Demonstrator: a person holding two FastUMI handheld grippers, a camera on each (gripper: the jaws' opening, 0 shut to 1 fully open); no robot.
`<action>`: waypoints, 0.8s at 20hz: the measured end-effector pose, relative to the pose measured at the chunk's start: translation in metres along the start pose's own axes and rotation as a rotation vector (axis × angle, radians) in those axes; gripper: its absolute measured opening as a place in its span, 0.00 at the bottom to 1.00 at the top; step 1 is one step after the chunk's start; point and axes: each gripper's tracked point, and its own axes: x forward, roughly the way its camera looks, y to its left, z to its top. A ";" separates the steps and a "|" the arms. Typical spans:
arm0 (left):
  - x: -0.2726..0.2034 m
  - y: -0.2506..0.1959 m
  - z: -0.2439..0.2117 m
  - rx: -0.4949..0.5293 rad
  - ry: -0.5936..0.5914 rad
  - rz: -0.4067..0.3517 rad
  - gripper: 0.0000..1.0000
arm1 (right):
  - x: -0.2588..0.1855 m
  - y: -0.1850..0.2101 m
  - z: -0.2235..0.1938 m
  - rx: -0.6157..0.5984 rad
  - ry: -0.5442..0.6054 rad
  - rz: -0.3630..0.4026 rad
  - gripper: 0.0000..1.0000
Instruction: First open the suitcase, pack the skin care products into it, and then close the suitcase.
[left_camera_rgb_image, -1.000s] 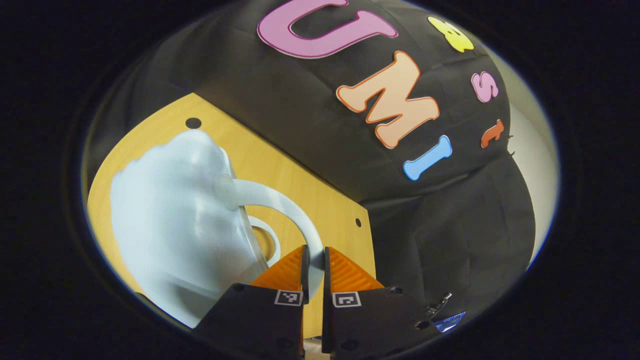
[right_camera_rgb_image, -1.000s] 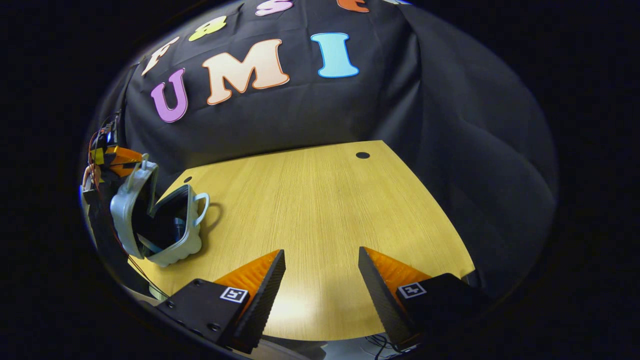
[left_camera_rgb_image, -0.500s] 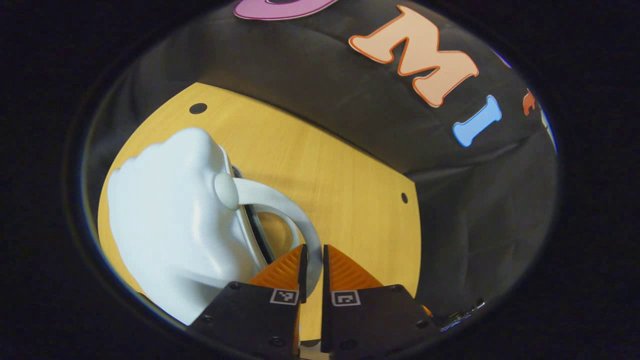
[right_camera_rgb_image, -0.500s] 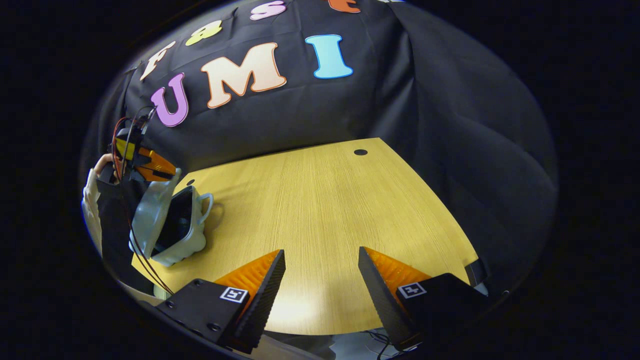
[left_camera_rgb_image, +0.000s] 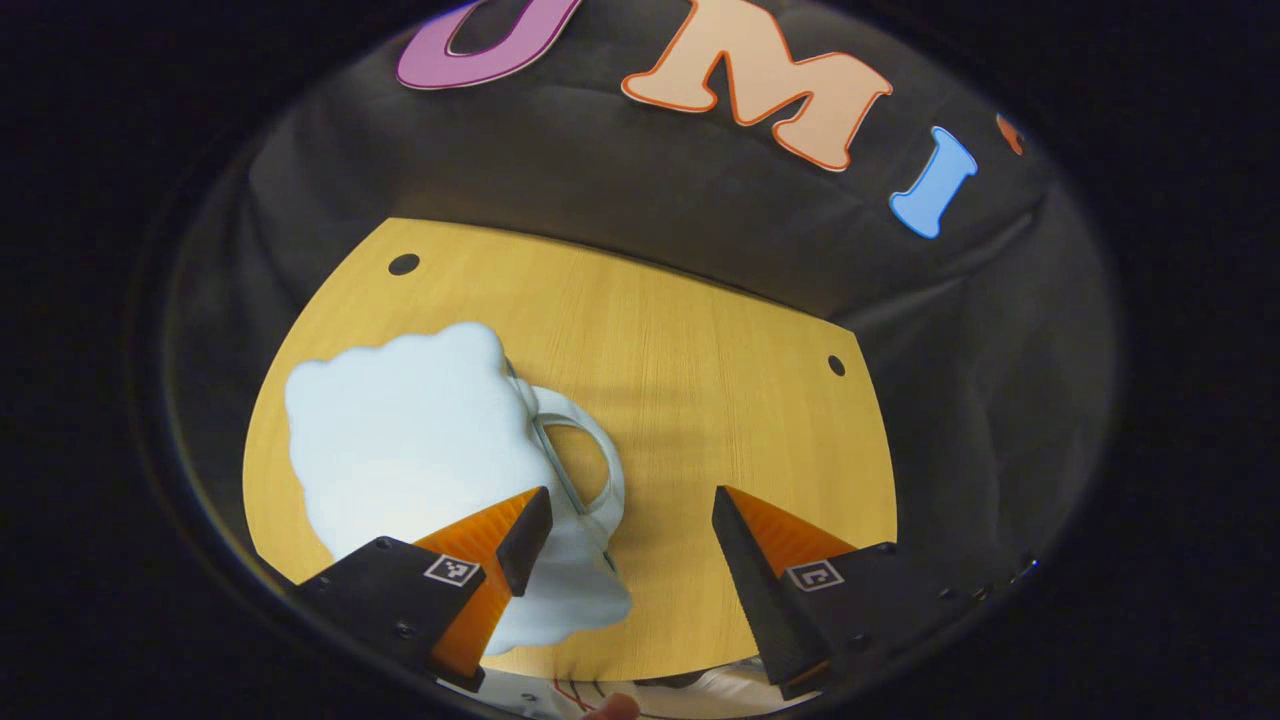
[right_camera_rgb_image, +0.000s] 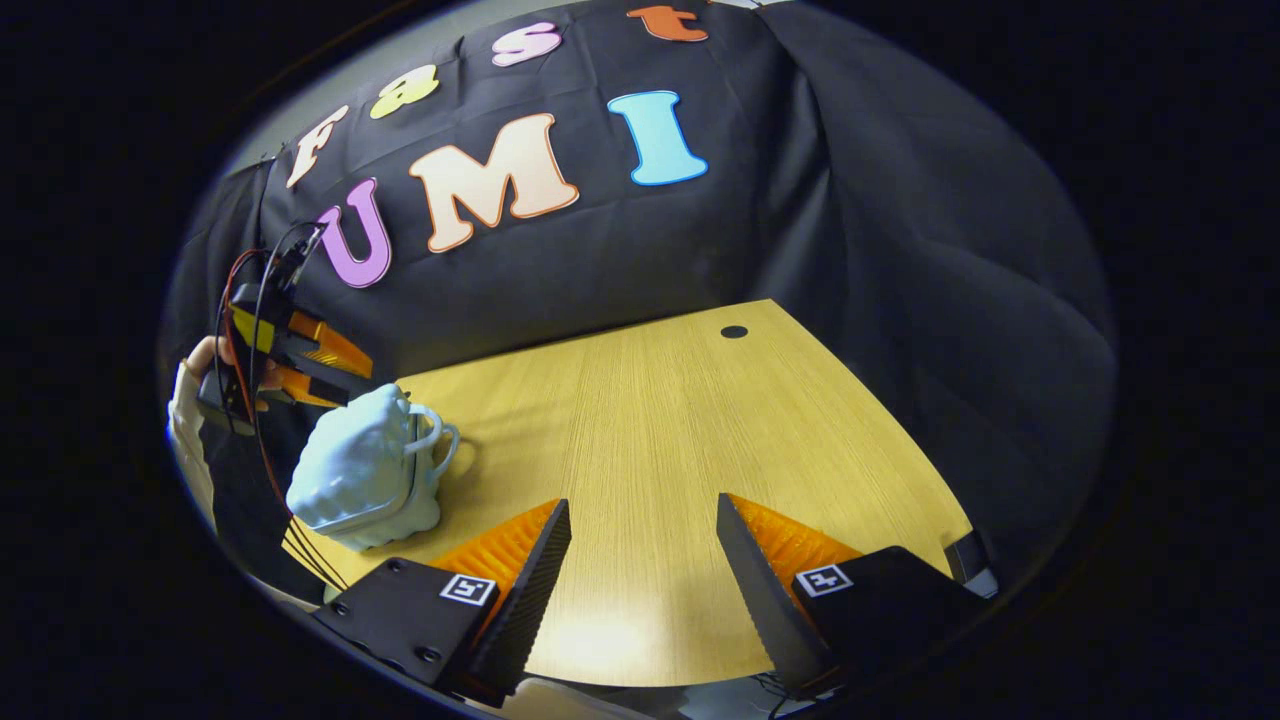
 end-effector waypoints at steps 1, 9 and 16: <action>-0.009 -0.004 -0.007 0.011 -0.014 0.004 0.95 | -0.001 -0.004 0.001 -0.001 -0.005 0.004 0.93; -0.037 -0.023 -0.067 0.067 -0.049 0.053 0.95 | -0.007 -0.023 0.013 0.013 -0.034 0.020 0.95; -0.028 -0.054 -0.079 0.116 -0.047 0.054 0.95 | -0.002 -0.026 0.026 0.000 -0.056 0.052 0.95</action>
